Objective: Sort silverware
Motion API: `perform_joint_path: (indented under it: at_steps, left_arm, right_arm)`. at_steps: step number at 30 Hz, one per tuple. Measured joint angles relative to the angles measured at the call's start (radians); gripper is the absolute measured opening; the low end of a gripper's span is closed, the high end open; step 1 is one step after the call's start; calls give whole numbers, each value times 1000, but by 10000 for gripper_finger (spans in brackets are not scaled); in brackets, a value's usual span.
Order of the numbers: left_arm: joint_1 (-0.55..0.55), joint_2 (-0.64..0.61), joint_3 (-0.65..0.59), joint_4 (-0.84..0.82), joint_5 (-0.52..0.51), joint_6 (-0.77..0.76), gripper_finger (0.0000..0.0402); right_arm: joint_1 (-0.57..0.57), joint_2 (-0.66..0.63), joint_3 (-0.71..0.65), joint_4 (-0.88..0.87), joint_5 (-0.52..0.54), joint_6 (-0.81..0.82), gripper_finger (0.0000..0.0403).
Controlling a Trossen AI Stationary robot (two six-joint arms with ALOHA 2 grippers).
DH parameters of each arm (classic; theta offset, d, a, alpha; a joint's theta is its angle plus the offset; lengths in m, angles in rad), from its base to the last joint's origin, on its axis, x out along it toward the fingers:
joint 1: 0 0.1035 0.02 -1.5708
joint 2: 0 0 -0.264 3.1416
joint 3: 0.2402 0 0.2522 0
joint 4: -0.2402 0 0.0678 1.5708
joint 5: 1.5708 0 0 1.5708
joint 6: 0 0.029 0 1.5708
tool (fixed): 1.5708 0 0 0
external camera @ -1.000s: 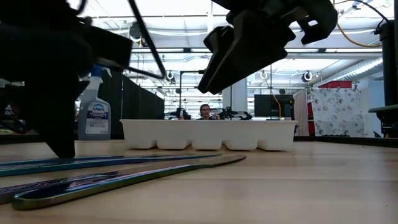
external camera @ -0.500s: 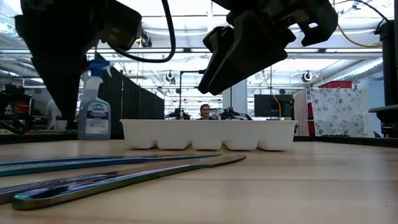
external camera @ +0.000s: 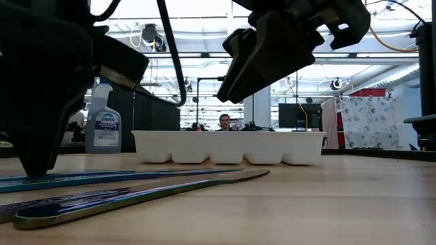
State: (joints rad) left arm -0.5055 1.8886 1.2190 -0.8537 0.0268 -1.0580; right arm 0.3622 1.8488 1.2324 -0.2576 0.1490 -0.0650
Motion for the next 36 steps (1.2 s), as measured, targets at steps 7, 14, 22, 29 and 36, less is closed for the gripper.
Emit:
perform_joint_path:
  at_steps: [7,14,22,29,36]
  left_arm:
    - [0,3,0,-10,-18,-10,210]
    - [0,3,0,-27,-32,-45,210]
    - [-11,3,0,-19,-33,-59,209]
    - [-49,4,0,-19,-26,-55,169]
    - [-75,32,4,-13,-17,-55,134]
  right_arm:
    - [0,0,0,0,0,0,141]
    - [0,0,0,-1,0,0,141]
    - [0,0,0,-1,0,-3,141]
    - [0,0,0,0,0,5,141]
    - [0,0,0,6,0,19,141]
